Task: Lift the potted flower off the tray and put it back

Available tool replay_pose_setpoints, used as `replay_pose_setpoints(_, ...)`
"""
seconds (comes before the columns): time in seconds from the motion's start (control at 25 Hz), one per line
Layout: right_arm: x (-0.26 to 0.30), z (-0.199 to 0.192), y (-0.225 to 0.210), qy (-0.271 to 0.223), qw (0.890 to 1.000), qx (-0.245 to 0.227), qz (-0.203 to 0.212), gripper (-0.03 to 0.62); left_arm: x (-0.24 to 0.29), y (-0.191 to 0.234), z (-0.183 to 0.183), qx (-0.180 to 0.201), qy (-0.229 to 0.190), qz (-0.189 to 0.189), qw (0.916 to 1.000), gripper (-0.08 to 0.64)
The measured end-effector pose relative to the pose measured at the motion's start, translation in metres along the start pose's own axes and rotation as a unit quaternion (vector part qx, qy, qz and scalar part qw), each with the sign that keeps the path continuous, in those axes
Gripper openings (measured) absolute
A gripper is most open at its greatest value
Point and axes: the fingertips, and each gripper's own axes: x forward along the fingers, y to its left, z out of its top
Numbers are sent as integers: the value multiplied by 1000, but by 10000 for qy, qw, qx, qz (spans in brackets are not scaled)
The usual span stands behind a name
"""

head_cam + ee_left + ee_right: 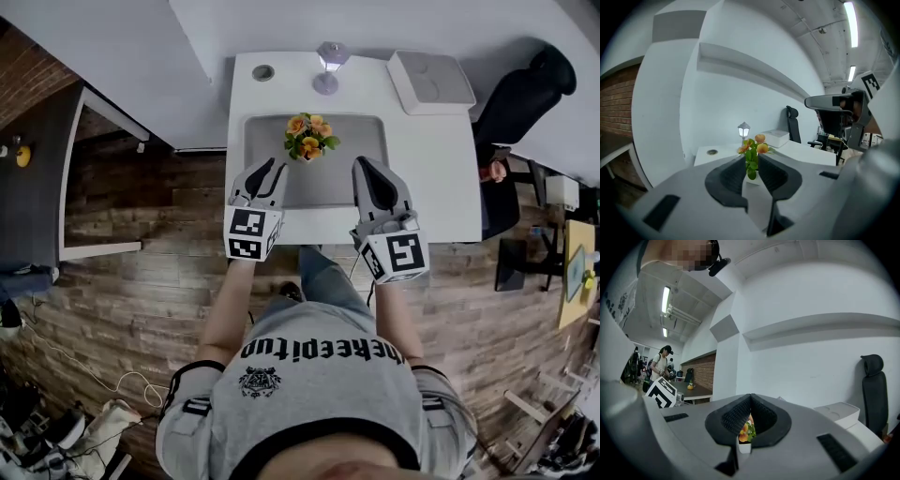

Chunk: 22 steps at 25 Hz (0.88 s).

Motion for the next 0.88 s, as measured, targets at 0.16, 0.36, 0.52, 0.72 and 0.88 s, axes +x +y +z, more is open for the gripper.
replay_pose_setpoints(0.16,-9,9,10,-104,9999,-44,0,3,-19,-1,17,-81,-263,52,9996,27)
replay_pose_setpoints(0.36,-21,16,18,-176,9998,-46,-47,3,-40,-6,38,-65,-555,93,9984,8)
replay_pose_setpoints(0.52,-29,23,26,-259,9996,-91,-21,3,-57,-10,55,-34,-800,161,9967,5)
replay_pose_setpoints(0.72,-40,33,30,-369,9992,-121,-47,3,-79,-15,79,116,-1126,295,9931,5)
replay_pose_setpoints(0.88,-49,40,34,-448,9988,-183,-78,3,-98,-18,94,154,-1374,372,9897,5)
